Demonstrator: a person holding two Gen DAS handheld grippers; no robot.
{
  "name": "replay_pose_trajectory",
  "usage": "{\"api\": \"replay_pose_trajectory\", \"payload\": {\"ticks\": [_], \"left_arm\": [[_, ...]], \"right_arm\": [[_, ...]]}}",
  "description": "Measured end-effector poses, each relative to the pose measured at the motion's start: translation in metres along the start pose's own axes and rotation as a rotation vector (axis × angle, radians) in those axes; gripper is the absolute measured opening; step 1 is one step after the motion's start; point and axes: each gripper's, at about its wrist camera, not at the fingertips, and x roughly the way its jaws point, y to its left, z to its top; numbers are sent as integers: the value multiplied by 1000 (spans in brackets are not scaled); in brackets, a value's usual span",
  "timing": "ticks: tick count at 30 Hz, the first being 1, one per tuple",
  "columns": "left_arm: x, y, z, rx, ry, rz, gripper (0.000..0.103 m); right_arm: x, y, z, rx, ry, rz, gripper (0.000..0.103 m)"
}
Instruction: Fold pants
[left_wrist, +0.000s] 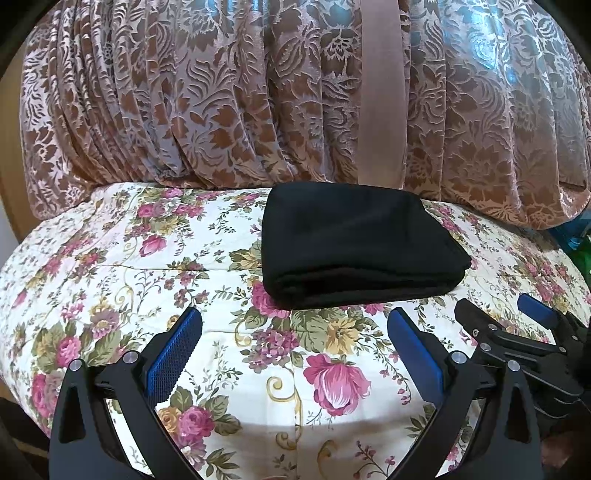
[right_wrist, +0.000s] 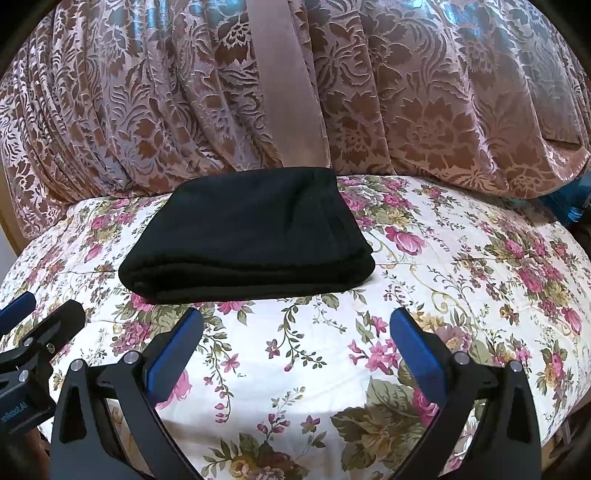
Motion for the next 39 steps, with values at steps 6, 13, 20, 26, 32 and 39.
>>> {"api": "replay_pose_trajectory", "payload": {"ticks": [6, 13, 20, 26, 32, 39], "left_arm": [[-4, 0, 1, 5, -6, -6, 99], [-8, 2, 3, 0, -15, -9, 99], [-9, 4, 3, -1, -19, -12, 99], [-9, 4, 2, -2, -15, -15, 99], [-9, 6, 1, -24, -20, -7, 99], [0, 9, -1, -42, 13, 2, 99]], "right_arm": [[0, 0, 0, -1, -4, 3, 101], [0, 1, -1, -1, -6, 1, 101], [1, 3, -2, -8, -1, 3, 101], [3, 2, -2, -5, 4, 2, 101], [5, 1, -4, -7, 10, 0, 101], [8, -4, -5, 1, 16, -3, 101]]}}
